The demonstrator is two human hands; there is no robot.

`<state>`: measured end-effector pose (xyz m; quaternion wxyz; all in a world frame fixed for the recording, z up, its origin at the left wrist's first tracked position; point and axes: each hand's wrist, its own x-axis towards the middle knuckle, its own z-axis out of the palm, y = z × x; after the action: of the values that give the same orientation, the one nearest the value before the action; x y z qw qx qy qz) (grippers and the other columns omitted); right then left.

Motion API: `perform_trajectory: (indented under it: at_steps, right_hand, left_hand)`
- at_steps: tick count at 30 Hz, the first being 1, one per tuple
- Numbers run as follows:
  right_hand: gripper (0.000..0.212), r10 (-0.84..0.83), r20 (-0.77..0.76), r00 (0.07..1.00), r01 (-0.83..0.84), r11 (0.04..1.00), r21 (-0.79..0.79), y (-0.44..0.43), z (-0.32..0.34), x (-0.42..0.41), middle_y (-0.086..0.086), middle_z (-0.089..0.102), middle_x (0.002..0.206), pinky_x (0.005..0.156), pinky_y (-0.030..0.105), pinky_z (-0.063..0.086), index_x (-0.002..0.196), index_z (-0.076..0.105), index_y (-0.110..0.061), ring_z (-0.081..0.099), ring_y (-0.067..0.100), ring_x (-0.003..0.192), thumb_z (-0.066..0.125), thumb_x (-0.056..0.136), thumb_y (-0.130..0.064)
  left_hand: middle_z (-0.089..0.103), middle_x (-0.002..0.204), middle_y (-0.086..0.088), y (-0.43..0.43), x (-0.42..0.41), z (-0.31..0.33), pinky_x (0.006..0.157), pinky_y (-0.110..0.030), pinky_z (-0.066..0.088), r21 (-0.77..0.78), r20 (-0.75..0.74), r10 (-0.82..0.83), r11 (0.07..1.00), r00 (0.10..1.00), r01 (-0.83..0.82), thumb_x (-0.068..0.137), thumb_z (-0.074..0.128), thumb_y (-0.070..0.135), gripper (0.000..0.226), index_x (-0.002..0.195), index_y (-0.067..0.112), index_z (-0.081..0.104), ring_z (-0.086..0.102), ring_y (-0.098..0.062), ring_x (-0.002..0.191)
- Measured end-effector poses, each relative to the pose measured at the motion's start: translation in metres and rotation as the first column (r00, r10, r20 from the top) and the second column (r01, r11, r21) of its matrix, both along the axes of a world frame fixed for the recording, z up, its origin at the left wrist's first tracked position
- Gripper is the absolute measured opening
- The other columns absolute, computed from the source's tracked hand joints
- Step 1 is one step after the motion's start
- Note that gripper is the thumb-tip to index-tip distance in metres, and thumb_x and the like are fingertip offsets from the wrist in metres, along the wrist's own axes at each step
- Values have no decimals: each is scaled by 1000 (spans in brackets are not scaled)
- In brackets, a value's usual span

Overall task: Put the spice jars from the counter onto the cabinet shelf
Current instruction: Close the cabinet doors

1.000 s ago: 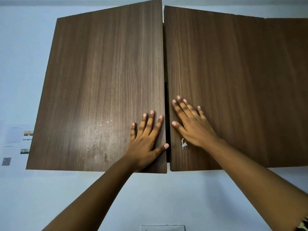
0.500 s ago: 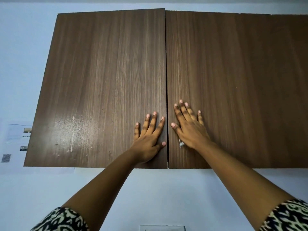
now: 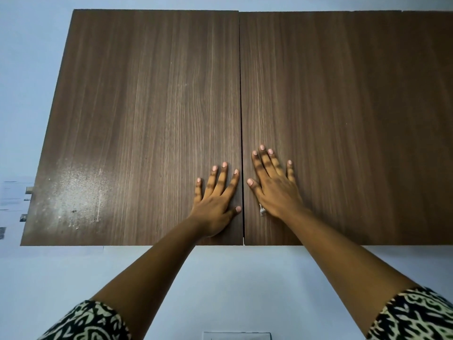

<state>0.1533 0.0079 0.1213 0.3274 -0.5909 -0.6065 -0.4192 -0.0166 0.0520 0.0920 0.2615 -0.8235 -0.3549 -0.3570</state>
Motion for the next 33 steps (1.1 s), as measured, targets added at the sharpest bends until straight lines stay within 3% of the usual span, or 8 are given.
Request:
perform_trajectory:
  at_steps: [3,7,17,19,22,24,28,33]
  right_hand:
    - [65,3,-9,1000,-3,1000,8,-2,2,-1,-9,-32,148,111,44,-17,142,-23,-28,-27,9,137,22,98,-47]
    - [63,11,-30,999,-10,1000,28,-3,12,-9,-6,-19,157,115,46,-11,148,-13,-26,-17,12,145,23,100,-43]
    - [56,19,-91,996,-6,989,147,20,-18,-19,-7,-26,150,113,43,-13,144,-19,-23,-24,11,139,3,96,-44]
    - [59,1,-86,996,15,984,177,25,-34,-19,-5,-17,153,114,43,-8,145,-12,-21,-17,14,141,0,92,-45]
    - [60,-41,-94,995,63,970,235,27,-58,-18,3,19,156,112,47,14,148,15,-15,11,19,142,16,95,-43]
    - [58,-59,-102,993,82,968,238,28,-74,-17,4,30,154,110,48,20,147,22,-13,18,18,141,18,97,-42]
    - [58,-93,-110,990,115,969,218,26,-93,-17,5,30,154,111,49,21,147,22,-13,21,20,142,7,99,-41]
    - [58,-125,-104,987,144,969,200,26,-92,-18,6,30,154,111,50,19,147,20,-14,21,22,142,9,98,-42]
  left_hand:
    - [-39,148,3,1,-1,1,106,-41,-26,52,34,-6,999,999,4,98,31,47,72,141,34,-25,-39,-16,133]
    - [-18,158,4,0,4,14,113,-38,-17,175,186,-35,985,982,2,100,25,41,62,150,28,-9,-23,-13,142]
    - [-17,155,10,12,31,-4,114,-35,-17,231,371,-67,973,926,-22,89,-4,43,59,146,28,-13,-19,-12,144]
    - [-14,157,7,14,34,-16,116,-35,-16,229,379,-45,972,924,-47,91,-4,44,60,148,26,-10,-16,-14,145]
    - [6,160,0,16,37,-42,117,-40,-2,253,381,6,961,924,-110,98,3,40,58,152,18,8,2,-20,147]
    - [15,159,-2,19,37,-55,115,-42,5,268,382,17,955,924,-128,100,3,38,57,151,16,15,12,-21,146]
    - [13,159,-1,21,35,-72,116,-42,3,256,377,36,956,925,-141,100,1,38,56,151,17,11,4,-17,147]
    - [8,159,1,20,34,-75,116,-43,1,233,360,71,959,930,-163,100,7,37,55,151,19,8,0,-16,147]
